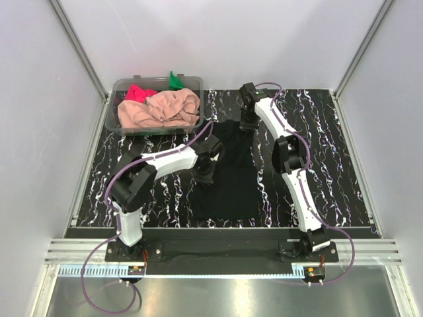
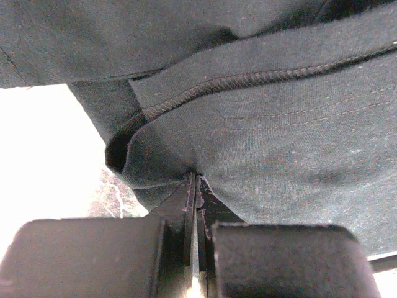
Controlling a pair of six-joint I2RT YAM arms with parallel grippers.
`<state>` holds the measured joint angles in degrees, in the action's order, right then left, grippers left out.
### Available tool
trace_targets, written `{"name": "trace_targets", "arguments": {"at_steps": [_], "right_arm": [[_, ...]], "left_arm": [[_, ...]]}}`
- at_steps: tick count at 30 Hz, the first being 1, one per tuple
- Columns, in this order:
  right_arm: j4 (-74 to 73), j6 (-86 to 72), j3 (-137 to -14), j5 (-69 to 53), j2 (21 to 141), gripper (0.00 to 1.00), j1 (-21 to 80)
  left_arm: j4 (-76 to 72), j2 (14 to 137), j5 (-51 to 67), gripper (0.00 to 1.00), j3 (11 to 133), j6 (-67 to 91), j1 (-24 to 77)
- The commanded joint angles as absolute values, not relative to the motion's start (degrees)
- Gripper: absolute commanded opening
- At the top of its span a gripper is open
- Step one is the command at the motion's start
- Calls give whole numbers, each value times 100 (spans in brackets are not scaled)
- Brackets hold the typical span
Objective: Fold and stack the t-shirts
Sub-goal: Fold the tshirt
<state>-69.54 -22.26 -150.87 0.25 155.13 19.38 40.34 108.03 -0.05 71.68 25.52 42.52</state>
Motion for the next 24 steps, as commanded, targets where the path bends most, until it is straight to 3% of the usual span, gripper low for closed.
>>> {"name": "trace_targets", "arguments": {"at_steps": [1,6,9,10,14,22,24], "right_arm": [[-6346,-2092,-15328,44,15908,0,1846],[-6223,-2162,-15609,-246,16005,0,1802],[-6170,-2118,-15574,-325,15917,15,1793],[-6170,-2118,-15539,-334,15873,23,1793],[-6074,-2092,-14900,-351,15217,29,1793],[-6011,-1977,-14204,-633,13616,36,1793],[-6248,-1987,-13488,-545,12826,36,1793]], "left_arm": [[4483,11100,228,0,6715,2681,4430],[4421,11022,290,0,6566,2742,4500],[4316,10847,299,0,6495,2777,4500],[4281,10811,290,13,6495,2786,4509],[4280,10530,150,38,6600,2777,4491],[4447,9758,448,43,6987,2733,4228],[4517,9476,623,44,6874,2847,4096]]}}
